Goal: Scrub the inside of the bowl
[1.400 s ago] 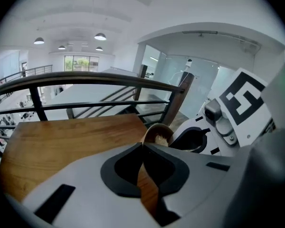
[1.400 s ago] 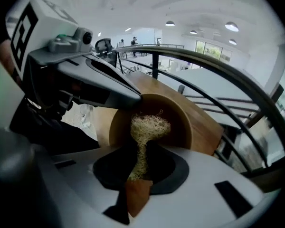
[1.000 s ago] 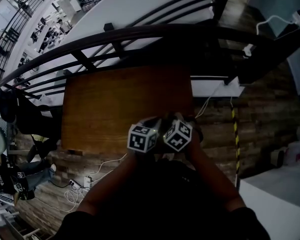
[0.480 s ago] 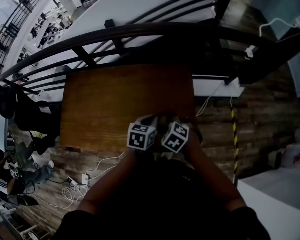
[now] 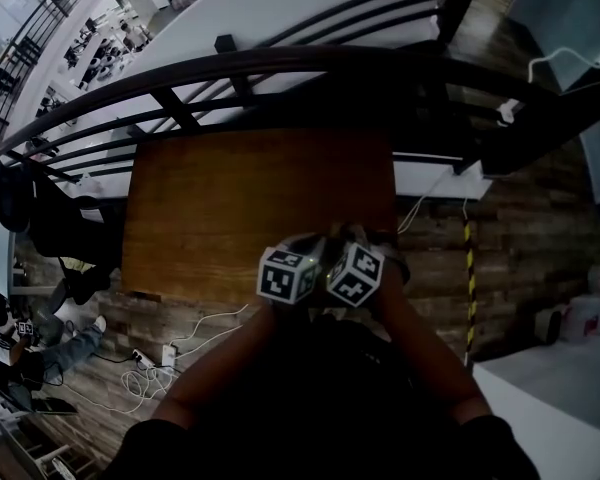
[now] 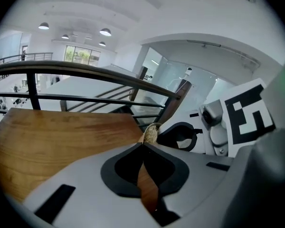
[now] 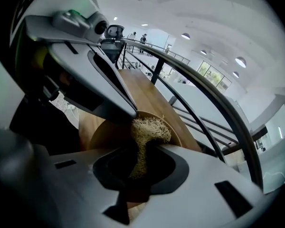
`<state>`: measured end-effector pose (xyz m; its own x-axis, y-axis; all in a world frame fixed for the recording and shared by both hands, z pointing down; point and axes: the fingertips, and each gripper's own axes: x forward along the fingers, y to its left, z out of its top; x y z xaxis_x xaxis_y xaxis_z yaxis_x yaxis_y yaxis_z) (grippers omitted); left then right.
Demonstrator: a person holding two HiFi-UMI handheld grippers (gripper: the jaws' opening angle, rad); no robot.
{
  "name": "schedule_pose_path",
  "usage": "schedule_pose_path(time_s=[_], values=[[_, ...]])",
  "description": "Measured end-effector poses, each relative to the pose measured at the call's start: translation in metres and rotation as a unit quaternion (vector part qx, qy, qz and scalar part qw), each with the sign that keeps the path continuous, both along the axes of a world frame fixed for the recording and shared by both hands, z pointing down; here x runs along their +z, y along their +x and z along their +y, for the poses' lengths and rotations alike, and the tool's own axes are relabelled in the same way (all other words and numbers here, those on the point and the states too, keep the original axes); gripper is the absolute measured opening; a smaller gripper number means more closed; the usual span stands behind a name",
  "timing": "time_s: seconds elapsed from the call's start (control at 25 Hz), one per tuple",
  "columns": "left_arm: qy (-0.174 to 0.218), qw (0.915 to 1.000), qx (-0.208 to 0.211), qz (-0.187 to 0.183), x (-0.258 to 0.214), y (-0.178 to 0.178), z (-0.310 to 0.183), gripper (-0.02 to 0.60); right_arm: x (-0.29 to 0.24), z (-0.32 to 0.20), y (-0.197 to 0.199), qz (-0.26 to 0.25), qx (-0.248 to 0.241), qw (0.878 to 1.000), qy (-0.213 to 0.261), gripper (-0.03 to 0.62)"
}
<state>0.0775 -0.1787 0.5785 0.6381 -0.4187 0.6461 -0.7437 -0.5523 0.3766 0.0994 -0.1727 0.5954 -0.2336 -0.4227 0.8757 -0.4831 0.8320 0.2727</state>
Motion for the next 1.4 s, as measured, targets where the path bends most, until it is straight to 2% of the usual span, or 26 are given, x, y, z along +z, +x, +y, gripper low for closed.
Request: schedule_pose_path(time_s=[0.2,0.36,0.6,0.72,0.92,1.16,1.4], values=[[-0.006,0.9997,-0.023,0.011,-0.001,-0.016,-0.011,0.005,0.006,0.007,-0.024,-0.017,-0.049,0.998,-0.018,0.069],[0.011,0.9996,-0.026,-0.004,0.003,-0.025,-0.021,0.005,0.011,0.021,-0.042,-0.034,-0.084,0.994,-0.060,0.069],[0.014,0.9989,-0.032,-0.033,0.010,-0.035,-0.019,0.003,0.014,0.029,-0.040,-0.017,-0.081,0.993,-0.085,0.069],[0.007,0.9988,-0.035,-0.033,0.013,-0.040,-0.019,0.003,0.013,0.024,-0.032,-0.007,-0.067,0.995,-0.076,0.069],[-0.003,0.9989,-0.035,-0.030,0.017,-0.041,-0.016,0.003,0.008,0.007,-0.013,0.018,-0.043,0.998,-0.030,0.069],[-0.011,0.9996,-0.025,-0.004,0.012,-0.027,-0.011,0.005,0.009,-0.013,-0.003,0.025,-0.005,1.000,0.000,0.069],[-0.015,0.9997,-0.015,0.013,0.006,-0.023,-0.013,0.005,0.004,-0.018,-0.019,0.021,-0.031,0.999,0.020,0.069]])
